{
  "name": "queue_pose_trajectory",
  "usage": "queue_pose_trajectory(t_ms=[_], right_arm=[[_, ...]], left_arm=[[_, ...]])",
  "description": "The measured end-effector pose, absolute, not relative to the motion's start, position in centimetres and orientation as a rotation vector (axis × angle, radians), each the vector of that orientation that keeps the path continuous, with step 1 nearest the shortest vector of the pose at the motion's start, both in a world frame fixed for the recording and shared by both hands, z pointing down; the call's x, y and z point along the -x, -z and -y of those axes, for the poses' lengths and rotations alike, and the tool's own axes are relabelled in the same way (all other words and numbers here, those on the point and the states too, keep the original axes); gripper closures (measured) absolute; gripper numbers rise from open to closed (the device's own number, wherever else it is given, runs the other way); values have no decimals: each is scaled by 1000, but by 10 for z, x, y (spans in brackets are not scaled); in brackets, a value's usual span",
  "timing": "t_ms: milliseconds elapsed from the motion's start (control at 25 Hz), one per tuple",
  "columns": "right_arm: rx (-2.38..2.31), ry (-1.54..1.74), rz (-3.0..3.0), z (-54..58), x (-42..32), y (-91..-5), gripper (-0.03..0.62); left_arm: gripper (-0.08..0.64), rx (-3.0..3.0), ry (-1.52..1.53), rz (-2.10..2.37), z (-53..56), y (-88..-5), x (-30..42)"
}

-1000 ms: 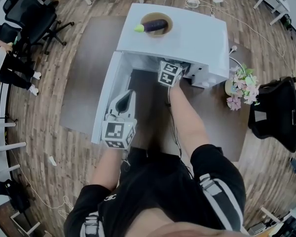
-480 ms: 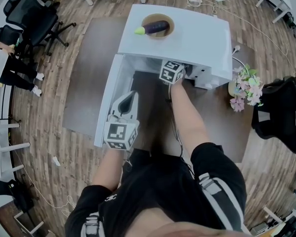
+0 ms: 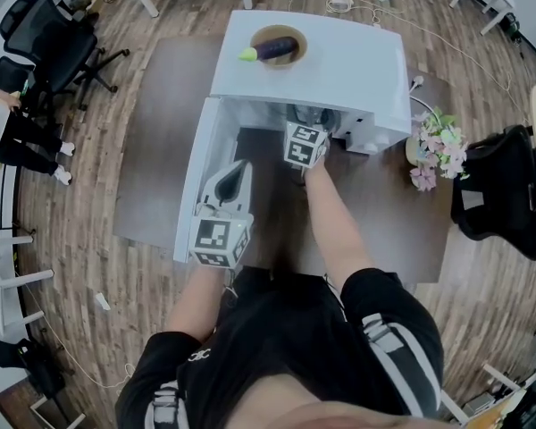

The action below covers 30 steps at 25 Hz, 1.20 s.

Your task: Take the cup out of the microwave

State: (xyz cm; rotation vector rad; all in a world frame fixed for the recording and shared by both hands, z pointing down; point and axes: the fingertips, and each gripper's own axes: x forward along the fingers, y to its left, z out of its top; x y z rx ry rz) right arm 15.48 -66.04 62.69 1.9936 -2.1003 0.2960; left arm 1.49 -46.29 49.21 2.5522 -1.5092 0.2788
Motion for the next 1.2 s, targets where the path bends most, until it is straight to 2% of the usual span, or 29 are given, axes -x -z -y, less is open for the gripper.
queue_pose_trajectory(t_ms=[400, 760, 1200], right_arm=[[-1947, -223, 2203, 563, -153, -577, 218], [-1971, -67, 2280, 477, -165, -475, 218], [-2053, -10, 2248, 441, -189, -432, 218]], left_arm=[[557, -2630, -186, 1450, 454, -459, -19], [557, -2704, -118, 1402, 442, -436, -30], [557, -2771, -103, 1365, 432, -421, -43]])
